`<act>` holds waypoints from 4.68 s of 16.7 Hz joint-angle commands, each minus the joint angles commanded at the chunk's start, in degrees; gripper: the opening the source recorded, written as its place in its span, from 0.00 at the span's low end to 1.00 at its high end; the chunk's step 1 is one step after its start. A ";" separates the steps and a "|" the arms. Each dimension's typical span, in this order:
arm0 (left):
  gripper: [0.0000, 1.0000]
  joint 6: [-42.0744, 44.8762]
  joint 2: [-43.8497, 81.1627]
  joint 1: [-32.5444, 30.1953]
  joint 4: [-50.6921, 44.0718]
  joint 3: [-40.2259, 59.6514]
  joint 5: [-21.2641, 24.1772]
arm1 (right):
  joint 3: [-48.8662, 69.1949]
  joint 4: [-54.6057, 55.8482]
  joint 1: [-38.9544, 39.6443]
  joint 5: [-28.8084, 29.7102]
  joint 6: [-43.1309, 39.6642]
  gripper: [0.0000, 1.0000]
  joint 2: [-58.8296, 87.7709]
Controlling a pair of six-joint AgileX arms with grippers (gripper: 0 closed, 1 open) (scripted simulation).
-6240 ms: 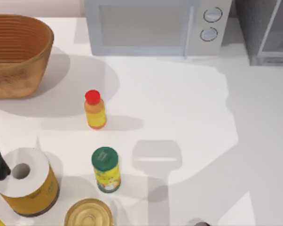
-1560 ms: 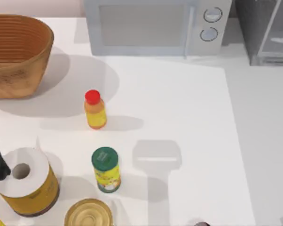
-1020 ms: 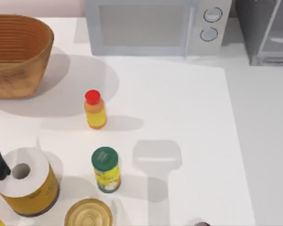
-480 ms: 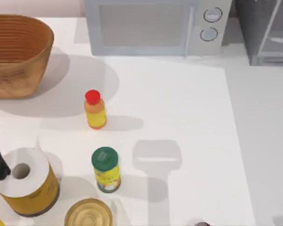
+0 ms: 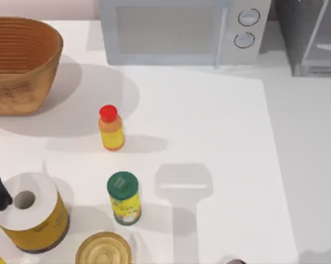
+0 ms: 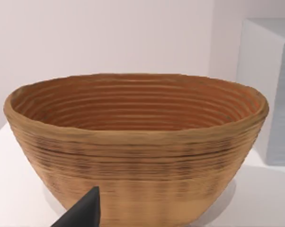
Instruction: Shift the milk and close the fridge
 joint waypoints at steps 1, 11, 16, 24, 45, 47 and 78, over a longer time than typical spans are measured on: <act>1.00 0.00 0.00 0.00 0.00 0.00 0.00 | 1.86 -0.10 -5.90 -2.62 -7.02 1.00 6.66; 1.00 0.00 0.00 0.00 0.00 0.00 0.00 | 14.30 -2.70 -45.38 -19.44 -48.01 1.00 52.53; 1.00 0.00 0.00 0.00 0.00 0.00 0.00 | 15.26 -3.20 -47.54 -20.50 -50.14 1.00 55.58; 1.00 0.00 0.00 0.00 0.00 0.00 0.00 | 14.83 5.16 -39.70 -17.68 -41.74 1.00 55.45; 1.00 0.00 0.00 0.00 0.00 0.00 0.00 | 13.36 64.27 2.91 -9.28 30.10 1.00 56.44; 1.00 0.00 0.00 0.00 0.00 0.00 0.00 | 13.36 64.27 2.91 -9.28 30.10 1.00 56.44; 1.00 0.00 0.00 0.00 0.00 0.00 0.00 | 5.83 82.16 53.80 32.53 65.67 1.00 52.75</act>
